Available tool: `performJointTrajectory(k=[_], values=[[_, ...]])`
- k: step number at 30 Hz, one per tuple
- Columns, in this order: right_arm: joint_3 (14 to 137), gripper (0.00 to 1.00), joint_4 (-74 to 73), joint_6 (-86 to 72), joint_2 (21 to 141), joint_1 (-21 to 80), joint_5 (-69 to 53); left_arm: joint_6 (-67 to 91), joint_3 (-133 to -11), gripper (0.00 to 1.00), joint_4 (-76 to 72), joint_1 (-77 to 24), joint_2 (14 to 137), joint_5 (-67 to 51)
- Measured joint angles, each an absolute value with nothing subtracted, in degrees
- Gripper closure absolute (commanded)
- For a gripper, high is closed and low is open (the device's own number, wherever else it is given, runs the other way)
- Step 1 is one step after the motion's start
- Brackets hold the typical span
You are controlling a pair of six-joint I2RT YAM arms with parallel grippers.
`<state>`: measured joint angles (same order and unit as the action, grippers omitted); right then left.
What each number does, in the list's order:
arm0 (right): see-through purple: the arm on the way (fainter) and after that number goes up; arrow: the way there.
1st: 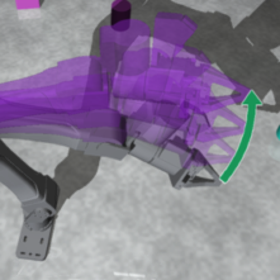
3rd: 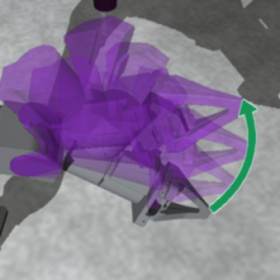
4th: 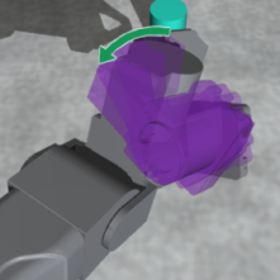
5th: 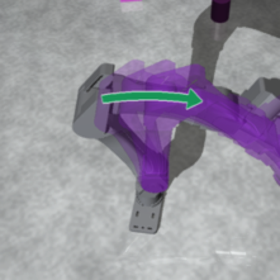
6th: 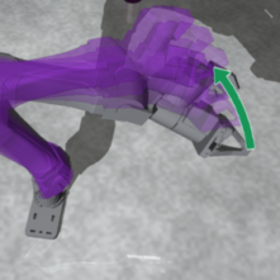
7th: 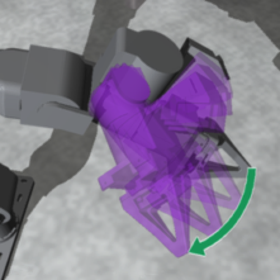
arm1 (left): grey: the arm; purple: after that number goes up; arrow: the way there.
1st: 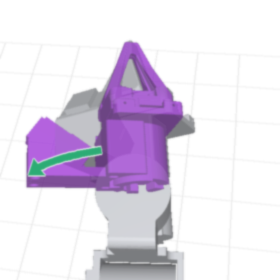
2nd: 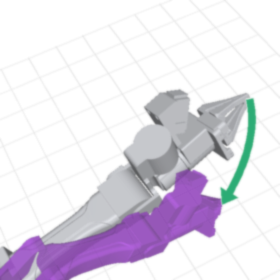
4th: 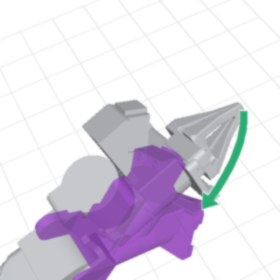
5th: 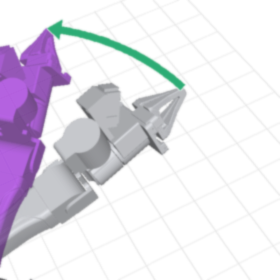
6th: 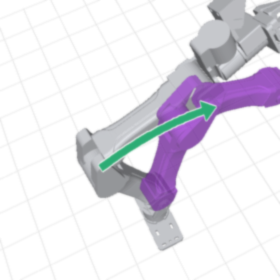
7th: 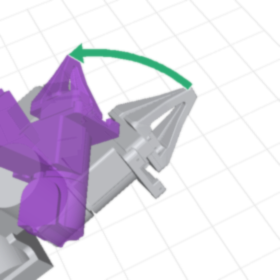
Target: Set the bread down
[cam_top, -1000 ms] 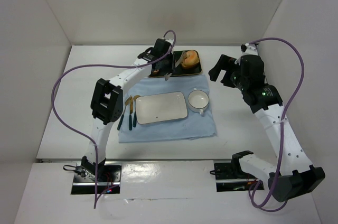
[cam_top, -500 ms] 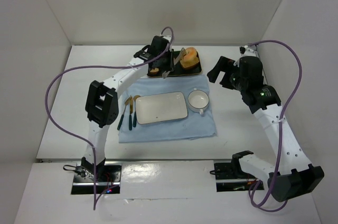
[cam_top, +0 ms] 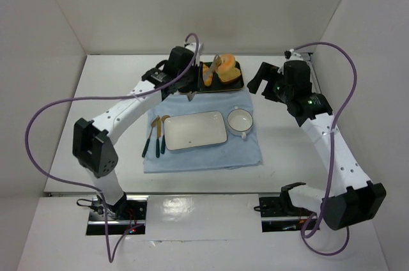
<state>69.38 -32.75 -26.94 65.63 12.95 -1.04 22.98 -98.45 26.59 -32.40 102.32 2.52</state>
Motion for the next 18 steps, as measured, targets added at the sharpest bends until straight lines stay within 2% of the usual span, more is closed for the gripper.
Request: performJointTrajectory(k=[7,14,18], values=[[76.7,0.00,-29.7,-26.8,74.9,12.9,-0.7,23.2,-80.1,1.00,32.0,-38.6,85.7,6.9],[84.1,0.01,-28.5,-26.1,82.5,12.9,-0.6,27.2,-69.8,1.00,38.2,-40.9,70.0,11.9],[88.4,0.03,-28.8,-26.0,87.1,12.9,-1.7,29.8,-65.5,1.00,41.4,-42.5,65.1,14.0]])
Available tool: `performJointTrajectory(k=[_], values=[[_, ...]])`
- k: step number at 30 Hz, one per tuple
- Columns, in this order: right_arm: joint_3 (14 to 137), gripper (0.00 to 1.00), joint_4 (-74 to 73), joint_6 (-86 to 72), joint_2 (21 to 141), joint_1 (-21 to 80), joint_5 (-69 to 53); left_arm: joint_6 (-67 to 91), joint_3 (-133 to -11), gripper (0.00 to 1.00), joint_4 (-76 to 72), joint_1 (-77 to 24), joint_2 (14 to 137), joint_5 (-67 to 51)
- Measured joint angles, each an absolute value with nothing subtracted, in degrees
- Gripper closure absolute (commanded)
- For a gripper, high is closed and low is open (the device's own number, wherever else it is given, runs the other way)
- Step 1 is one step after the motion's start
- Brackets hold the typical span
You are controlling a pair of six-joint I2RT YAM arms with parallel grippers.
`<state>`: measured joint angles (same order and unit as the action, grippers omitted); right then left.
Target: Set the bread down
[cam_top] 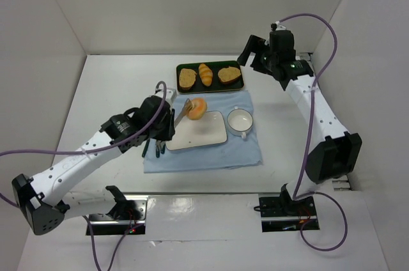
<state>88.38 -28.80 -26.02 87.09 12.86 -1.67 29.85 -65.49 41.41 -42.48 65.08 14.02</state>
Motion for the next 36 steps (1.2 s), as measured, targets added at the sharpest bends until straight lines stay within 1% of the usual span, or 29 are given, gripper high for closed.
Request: performJointTrajectory(k=[4,7,12,19,20,23,24,26,28,29,32,33,36], values=[[95.3,0.04,-30.5,-26.0,93.6,13.0,-2.5,32.7,-62.4,1.00,44.7,-45.0,64.6,16.2],[97.3,0.04,-31.7,-25.9,96.0,13.3,-2.9,34.9,-61.3,1.00,47.4,-47.1,65.1,18.1],[97.6,0.04,-33.7,-25.9,96.2,14.0,-3.4,38.0,-61.1,1.00,49.6,-49.3,69.0,21.8],[96.0,0.04,-34.5,-25.8,94.8,14.7,-3.9,40.1,-60.6,0.99,50.4,-51.2,73.8,23.8],[95.5,0.04,-34.5,-25.9,94.4,14.8,-3.9,40.6,-60.6,0.94,50.5,-51.4,73.9,24.0],[93.4,0.04,-34.6,-25.9,93.1,14.8,-4.0,41.0,-60.6,0.85,50.5,-51.9,73.9,24.3],[92.8,0.04,-34.5,-25.9,92.7,14.8,-4.0,41.0,-60.6,0.79,50.5,-52.1,73.9,24.4],[91.6,0.04,-34.6,-25.9,92.2,14.8,-4.2,41.0,-60.7,0.73,50.6,-52.2,73.8,24.4],[90.8,0.04,-34.4,-25.9,92.1,14.8,-4.4,41.0,-60.7,0.69,50.7,-52.3,73.5,24.3],[90.4,0.04,-34.3,-25.9,92.1,14.8,-4.7,41.0,-60.8,0.64,50.8,-52.3,73.3,24.2],[89.9,0.04,-34.3,-26.1,92.1,14.8,-5.2,41.2,-61.0,0.57,51.1,-52.6,72.4,23.9],[89.9,0.04,-34.3,-26.1,92.1,14.8,-5.3,41.3,-61.0,0.51,51.3,-52.8,71.9,23.7],[89.9,0.04,-34.1,-26.1,92.1,14.9,-5.5,42.3,-61.2,0.48,51.9,-53.2,69.5,22.8]])
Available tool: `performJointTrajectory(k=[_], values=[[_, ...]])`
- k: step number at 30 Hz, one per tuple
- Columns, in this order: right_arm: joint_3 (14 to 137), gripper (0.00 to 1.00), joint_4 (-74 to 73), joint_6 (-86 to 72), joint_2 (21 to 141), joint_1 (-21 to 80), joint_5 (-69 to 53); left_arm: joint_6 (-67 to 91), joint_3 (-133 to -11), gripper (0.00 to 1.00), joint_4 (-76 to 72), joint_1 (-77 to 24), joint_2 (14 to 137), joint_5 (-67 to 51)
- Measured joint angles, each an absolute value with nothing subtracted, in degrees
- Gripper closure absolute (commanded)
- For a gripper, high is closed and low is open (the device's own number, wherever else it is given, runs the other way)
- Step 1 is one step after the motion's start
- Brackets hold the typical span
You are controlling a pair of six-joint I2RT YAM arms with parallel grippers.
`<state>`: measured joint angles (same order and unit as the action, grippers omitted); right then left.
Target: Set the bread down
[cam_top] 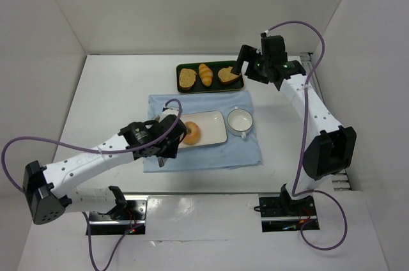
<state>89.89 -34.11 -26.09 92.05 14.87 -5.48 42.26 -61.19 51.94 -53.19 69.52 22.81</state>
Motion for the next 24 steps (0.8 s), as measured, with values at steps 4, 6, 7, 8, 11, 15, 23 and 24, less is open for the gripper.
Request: performJointTrajectory(k=[4,6,7,8,11,15,23,24], values=[[89.9,0.04,-33.9,-26.2,92.1,15.5,-6.0,42.7,-61.3,0.44,53.0,-53.5,65.6,21.6],[89.9,0.04,-33.8,-26.3,92.1,16.1,-6.3,42.9,-61.3,0.44,53.5,-53.5,64.1,21.5],[89.9,0.05,-33.8,-26.4,92.1,16.5,-6.3,43.3,-61.5,0.44,54.1,-53.5,63.5,21.5],[89.9,0.05,-33.7,-26.4,92.1,16.9,-6.4,43.6,-61.8,0.44,54.7,-53.5,63.2,21.6],[89.9,0.05,-33.5,-26.5,92.1,18.0,-6.6,44.2,-62.8,0.44,56.6,-53.5,61.9,21.9],[89.9,0.05,-33.5,-27.0,92.1,19.2,-6.8,45.5,-65.0,0.47,58.3,-53.5,58.9,24.1],[88.1,0.05,-33.1,-27.2,91.7,20.1,-6.8,48.3,-66.8,0.53,60.7,-52.3,54.7,34.9],[87.4,0.05,-33.1,-27.2,91.4,20.3,-6.9,48.4,-66.7,0.53,60.9,-51.4,55.1,36.4]])
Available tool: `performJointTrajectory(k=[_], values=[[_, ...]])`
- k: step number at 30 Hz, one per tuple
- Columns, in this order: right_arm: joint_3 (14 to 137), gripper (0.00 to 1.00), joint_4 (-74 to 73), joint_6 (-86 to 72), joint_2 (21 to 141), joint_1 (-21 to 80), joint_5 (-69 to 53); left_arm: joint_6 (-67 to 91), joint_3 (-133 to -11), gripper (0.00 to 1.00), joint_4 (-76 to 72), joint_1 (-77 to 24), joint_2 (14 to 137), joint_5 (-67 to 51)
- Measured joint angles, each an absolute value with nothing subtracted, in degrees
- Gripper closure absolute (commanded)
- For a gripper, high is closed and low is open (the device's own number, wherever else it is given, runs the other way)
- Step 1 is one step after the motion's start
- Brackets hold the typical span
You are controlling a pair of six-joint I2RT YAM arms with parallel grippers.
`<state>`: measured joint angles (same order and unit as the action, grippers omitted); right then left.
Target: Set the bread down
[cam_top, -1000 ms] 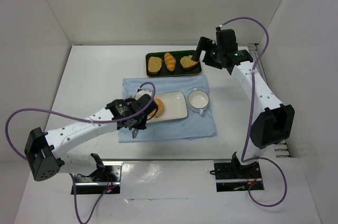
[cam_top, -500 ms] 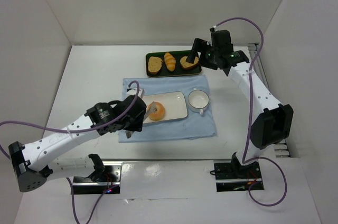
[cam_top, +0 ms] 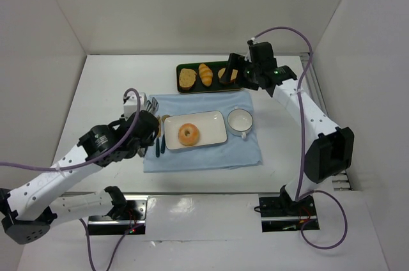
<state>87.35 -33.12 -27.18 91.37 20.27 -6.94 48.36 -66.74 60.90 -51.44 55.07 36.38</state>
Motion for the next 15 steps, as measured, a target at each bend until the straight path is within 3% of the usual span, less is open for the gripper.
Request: performJointTrajectory(k=[7,15], values=[[83.8,0.05,-33.9,-27.1,86.8,20.6,-7.7,45.5,-61.4,0.54,56.6,-39.9,58.5,40.2],[82.1,0.05,-34.2,-26.7,81.1,20.6,-8.3,35.9,-55.6,0.56,45.5,-21.9,59.4,33.3]])
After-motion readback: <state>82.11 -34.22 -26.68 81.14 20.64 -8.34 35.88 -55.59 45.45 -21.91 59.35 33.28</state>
